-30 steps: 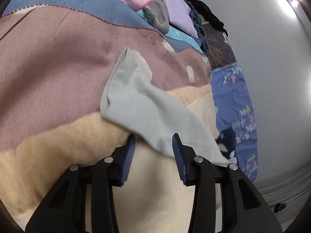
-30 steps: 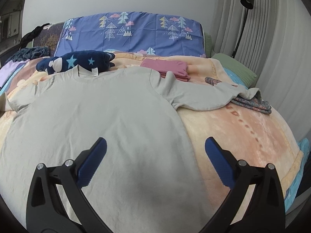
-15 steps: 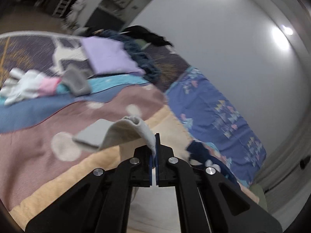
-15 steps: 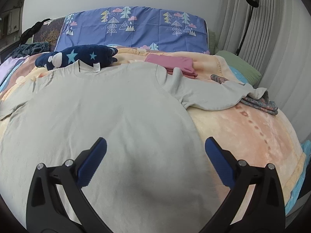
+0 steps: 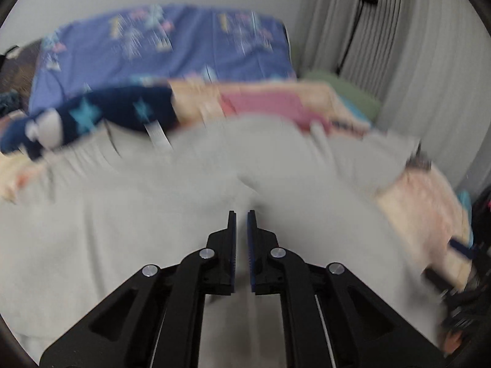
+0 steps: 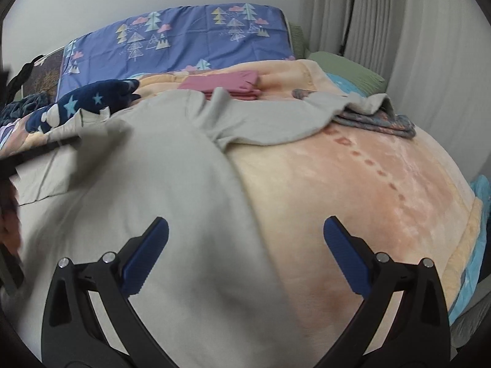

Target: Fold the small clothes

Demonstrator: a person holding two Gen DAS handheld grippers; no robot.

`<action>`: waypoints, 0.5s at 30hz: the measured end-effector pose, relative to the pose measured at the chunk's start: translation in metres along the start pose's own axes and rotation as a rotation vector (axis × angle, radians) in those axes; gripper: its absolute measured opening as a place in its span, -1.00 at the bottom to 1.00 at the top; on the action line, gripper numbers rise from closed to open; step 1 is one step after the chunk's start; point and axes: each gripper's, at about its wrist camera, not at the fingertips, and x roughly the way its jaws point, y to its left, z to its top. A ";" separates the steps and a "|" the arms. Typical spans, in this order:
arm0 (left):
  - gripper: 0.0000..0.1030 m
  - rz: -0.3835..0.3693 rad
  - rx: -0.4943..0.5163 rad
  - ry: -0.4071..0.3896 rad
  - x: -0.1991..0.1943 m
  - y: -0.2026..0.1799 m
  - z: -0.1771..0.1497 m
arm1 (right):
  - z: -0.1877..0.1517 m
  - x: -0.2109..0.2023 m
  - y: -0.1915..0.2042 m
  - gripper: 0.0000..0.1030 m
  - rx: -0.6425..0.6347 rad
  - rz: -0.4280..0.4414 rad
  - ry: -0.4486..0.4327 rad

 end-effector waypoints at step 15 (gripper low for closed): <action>-0.37 -0.035 -0.096 0.016 -0.030 0.029 -0.011 | 0.079 0.068 0.051 0.00 -0.013 0.622 0.148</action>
